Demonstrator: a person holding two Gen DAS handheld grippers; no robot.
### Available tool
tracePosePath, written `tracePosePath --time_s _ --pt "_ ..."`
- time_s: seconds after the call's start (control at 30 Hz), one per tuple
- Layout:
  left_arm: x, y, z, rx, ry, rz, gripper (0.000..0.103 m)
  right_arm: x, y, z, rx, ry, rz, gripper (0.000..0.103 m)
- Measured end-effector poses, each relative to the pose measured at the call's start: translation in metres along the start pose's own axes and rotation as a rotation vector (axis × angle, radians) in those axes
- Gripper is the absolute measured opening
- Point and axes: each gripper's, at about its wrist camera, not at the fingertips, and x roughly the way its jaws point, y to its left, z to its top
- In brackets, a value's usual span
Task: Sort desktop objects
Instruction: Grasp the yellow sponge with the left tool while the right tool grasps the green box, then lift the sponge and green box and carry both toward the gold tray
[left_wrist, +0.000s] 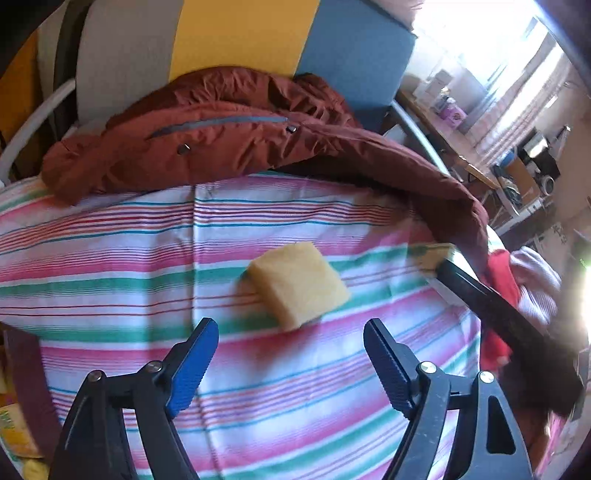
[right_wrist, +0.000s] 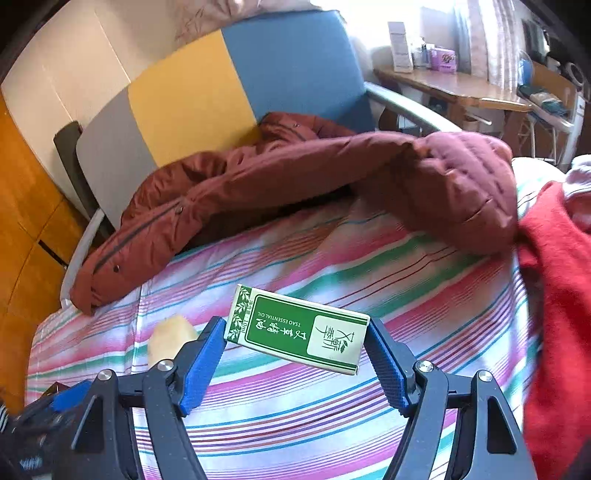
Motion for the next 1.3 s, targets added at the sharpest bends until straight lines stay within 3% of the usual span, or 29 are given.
tracePosePath --time_s 0.27,0.5,0.57,0.7,0.83,1.0,1.3 --pt "0.051 -0.003 0.028 -0.126 0.063 0.037 0.084 -0.024 -0.014 0.011 0.034 -0.059 0.047 0.076" --pt "0.082 -0.01 0.027 -0.071 0.105 0.106 0.079 -0.025 -0.021 0.013 0.046 -0.064 0.054 0.076" --pt "0.076 -0.01 0.02 -0.03 0.073 0.082 0.067 -0.024 -0.019 0.013 0.03 -0.06 0.05 0.076" --pt "0.062 -0.007 0.005 0.035 0.066 0.057 0.058 -0.019 -0.006 0.009 -0.027 -0.043 0.062 0.076" --pt "0.041 0.001 -0.015 0.095 0.026 0.117 0.057 -0.01 0.011 0.0 -0.093 -0.004 0.084 0.076" --pt "0.015 0.018 -0.036 0.1 -0.007 0.148 0.057 0.01 0.037 -0.017 -0.196 0.077 0.107 0.076" --pt "-0.058 0.032 -0.064 0.135 -0.19 0.197 0.058 0.035 0.08 -0.054 -0.371 0.185 0.119 0.076"
